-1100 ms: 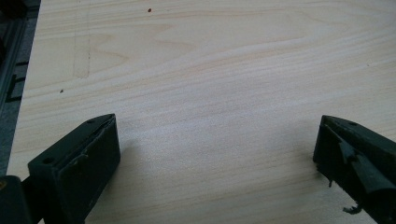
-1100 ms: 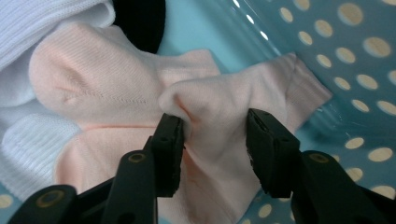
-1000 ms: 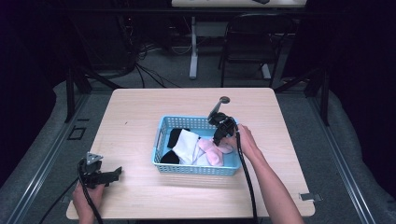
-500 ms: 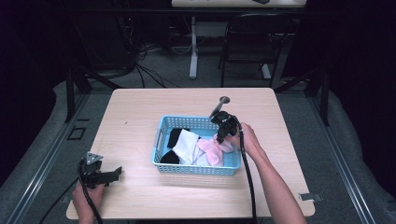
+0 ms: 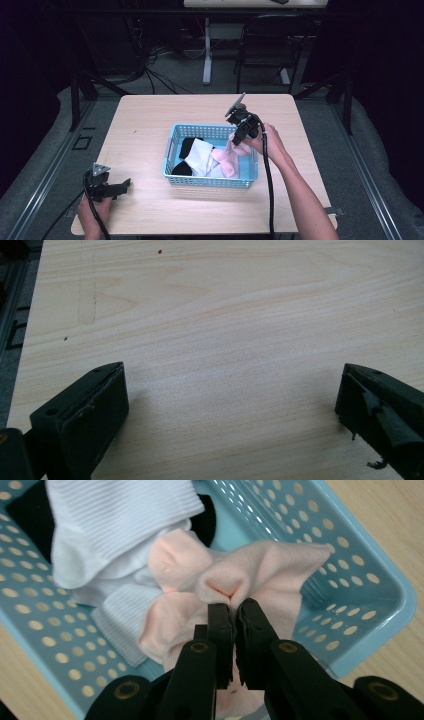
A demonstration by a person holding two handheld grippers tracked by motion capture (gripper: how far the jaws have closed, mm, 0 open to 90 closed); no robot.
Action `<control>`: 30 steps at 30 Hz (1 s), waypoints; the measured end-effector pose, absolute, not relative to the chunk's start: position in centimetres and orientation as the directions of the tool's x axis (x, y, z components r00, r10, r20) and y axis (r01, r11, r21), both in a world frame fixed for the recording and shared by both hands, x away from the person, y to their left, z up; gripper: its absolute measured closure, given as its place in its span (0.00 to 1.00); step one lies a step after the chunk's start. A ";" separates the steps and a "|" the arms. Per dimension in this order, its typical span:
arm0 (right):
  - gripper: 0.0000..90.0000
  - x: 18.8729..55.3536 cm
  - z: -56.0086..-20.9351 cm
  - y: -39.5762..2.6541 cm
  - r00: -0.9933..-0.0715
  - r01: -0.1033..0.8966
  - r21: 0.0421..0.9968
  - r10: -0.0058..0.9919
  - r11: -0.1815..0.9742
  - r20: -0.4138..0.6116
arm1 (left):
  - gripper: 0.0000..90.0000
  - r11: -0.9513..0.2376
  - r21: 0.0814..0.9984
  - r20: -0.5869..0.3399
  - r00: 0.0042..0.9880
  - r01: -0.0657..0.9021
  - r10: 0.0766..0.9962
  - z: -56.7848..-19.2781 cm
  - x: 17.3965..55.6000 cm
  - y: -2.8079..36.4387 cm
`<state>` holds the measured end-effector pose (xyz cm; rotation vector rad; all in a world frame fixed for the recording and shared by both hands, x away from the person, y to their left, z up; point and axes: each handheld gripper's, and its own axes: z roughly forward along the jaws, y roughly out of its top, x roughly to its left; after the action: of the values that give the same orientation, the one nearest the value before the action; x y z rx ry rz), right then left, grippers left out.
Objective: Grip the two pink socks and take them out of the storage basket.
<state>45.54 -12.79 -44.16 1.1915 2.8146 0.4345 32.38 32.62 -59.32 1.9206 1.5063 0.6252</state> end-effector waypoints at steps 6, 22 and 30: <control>0.95 44.8 -42.5 -11.9 -0.724 0.672 0.278 0.689 0.687 0.046 | 0.01 -0.166 0.712 -0.007 0.243 0.682 0.970 -59.3 32.4 32.6; 0.95 44.0 -38.6 -12.0 -0.745 0.632 0.336 0.667 0.698 0.015 | 0.01 -0.166 0.712 -0.006 0.242 0.683 0.970 -59.3 32.4 32.6; 0.95 43.5 -36.2 -12.9 -0.740 0.629 0.354 0.673 0.692 -0.001 | 0.01 -0.166 0.712 -0.006 0.243 0.683 0.970 -59.3 32.5 32.6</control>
<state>43.53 -12.93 -36.21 1.0702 2.7681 0.5058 32.45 32.62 -59.31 1.9229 1.5052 0.6223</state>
